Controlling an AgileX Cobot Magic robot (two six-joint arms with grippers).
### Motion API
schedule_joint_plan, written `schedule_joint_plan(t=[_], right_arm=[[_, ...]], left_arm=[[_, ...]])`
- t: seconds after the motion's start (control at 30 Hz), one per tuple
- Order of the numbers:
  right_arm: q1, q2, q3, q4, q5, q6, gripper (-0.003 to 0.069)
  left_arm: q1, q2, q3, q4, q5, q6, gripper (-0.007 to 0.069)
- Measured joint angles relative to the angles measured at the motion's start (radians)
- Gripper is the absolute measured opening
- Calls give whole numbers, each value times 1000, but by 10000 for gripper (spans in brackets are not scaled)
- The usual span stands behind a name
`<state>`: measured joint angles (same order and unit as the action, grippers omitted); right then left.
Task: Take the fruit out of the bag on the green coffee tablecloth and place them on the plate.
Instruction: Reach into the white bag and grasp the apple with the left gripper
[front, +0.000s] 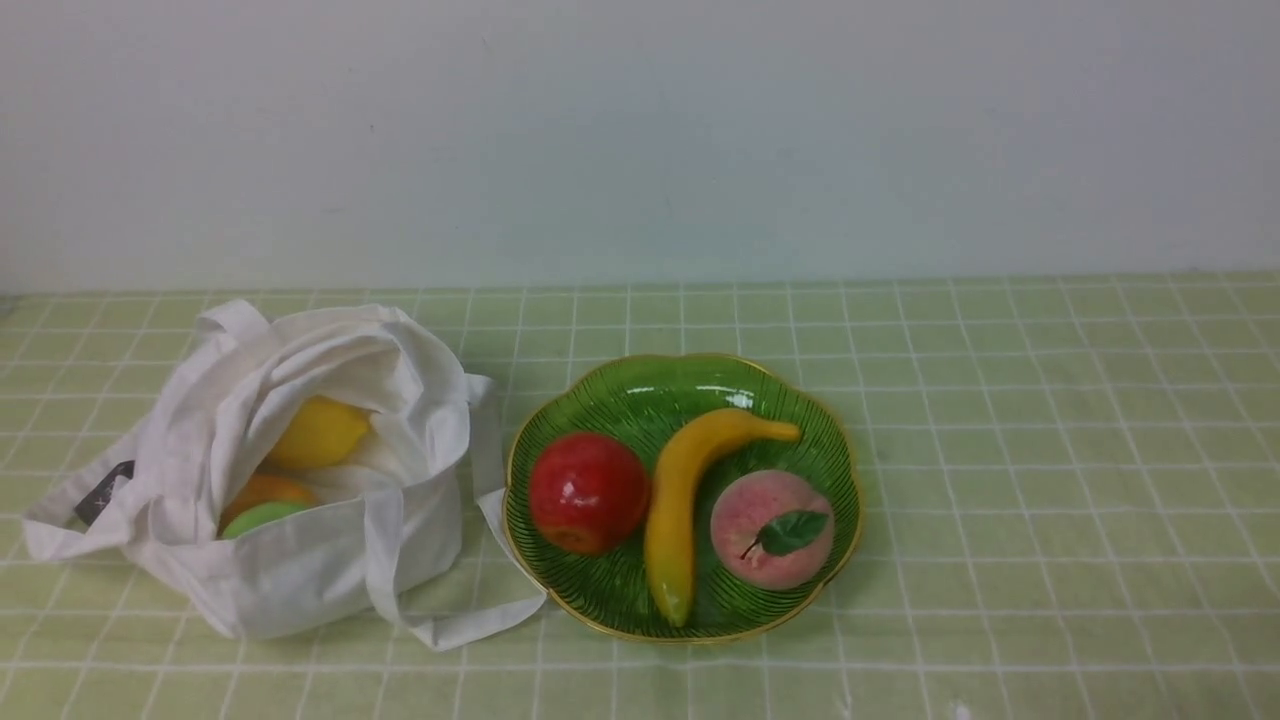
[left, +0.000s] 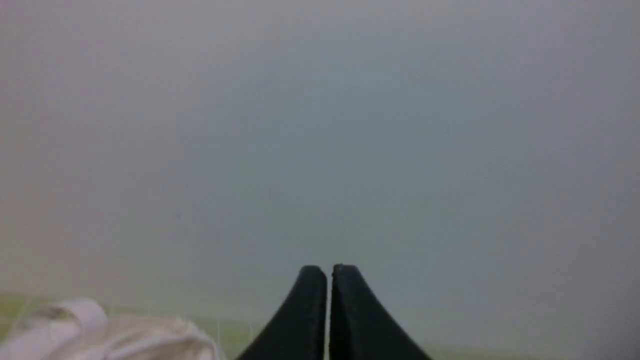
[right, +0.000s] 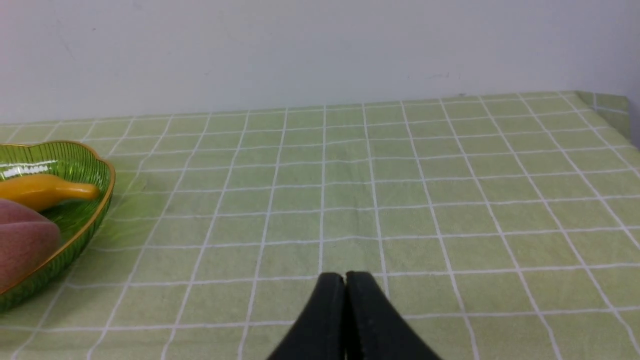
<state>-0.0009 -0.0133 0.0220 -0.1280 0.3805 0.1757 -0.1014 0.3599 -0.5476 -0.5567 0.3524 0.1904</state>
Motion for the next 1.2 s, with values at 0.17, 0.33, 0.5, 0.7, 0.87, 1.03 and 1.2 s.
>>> schedule_joint_plan(t=[0.17, 0.33, 0.5, 0.7, 0.87, 1.03, 1.2], right_arm=[[0, 0, 0, 0, 0, 0, -10], [0, 0, 0, 0, 0, 0, -10], [0, 0, 0, 0, 0, 0, -10], [0, 0, 0, 0, 0, 0, -10], [0, 0, 0, 0, 0, 0, -10], [0, 0, 0, 0, 0, 0, -10], [0, 0, 0, 0, 0, 0, -10]], left_arm=[[0, 391, -249, 131, 393, 15, -8], [0, 743, -440, 288, 532, 16, -8], [0, 1005, -587, 337, 573, 19, -8], [0, 1293, -752, 382, 602, 21, -8], [0, 1395, -759, 426, 617, -3, -8], [0, 1386, -668, 483, 596, -70, -8], [0, 1283, -509, 480, 537, -106, -8]])
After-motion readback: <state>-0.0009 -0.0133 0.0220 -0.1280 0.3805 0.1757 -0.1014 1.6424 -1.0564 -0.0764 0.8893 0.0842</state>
